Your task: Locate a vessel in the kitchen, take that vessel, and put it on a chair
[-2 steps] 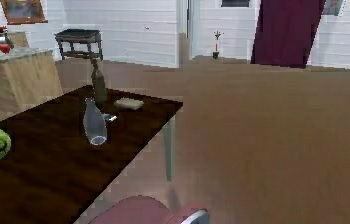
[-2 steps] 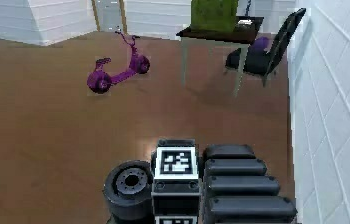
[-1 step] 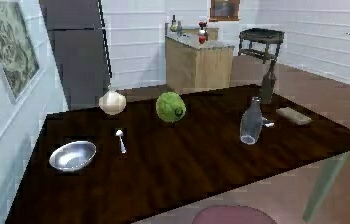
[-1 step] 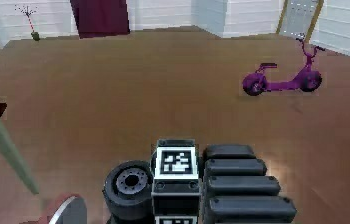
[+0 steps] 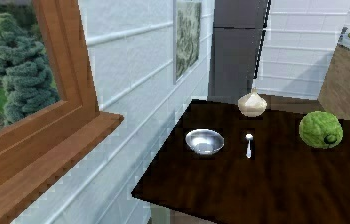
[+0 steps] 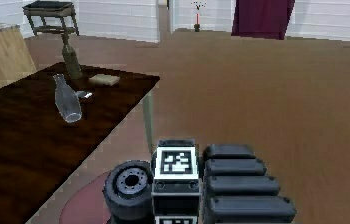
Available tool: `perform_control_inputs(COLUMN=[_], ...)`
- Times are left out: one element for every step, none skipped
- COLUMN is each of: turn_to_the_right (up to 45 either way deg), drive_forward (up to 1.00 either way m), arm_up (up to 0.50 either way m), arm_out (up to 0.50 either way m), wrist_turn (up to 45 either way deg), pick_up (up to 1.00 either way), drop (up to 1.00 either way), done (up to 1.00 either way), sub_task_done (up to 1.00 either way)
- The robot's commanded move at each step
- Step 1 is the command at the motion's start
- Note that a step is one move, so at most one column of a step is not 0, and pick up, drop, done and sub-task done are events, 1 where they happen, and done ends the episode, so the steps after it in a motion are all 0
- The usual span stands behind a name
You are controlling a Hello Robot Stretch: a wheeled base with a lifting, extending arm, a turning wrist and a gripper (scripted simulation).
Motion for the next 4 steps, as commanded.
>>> perform_control_inputs(turn_to_the_right=[0.0, 0.0, 0.0, 0.0], drive_forward=[0.0, 0.0, 0.0, 0.0], arm_up=[0.0, 0.0, -0.38, -0.5], arm_out=[0.46, 0.0, 0.0, 0.0], wrist_turn=[0.0, 39.0, 0.0, 0.0], pick_up=[0.0, 0.0, 0.0, 0.0], drop=[0.0, 0.0, 0.0, 0.0], done=[0.0, 0.0, 0.0, 0.0], sub_task_done=[0.0, 0.0, 0.0, 0.0])
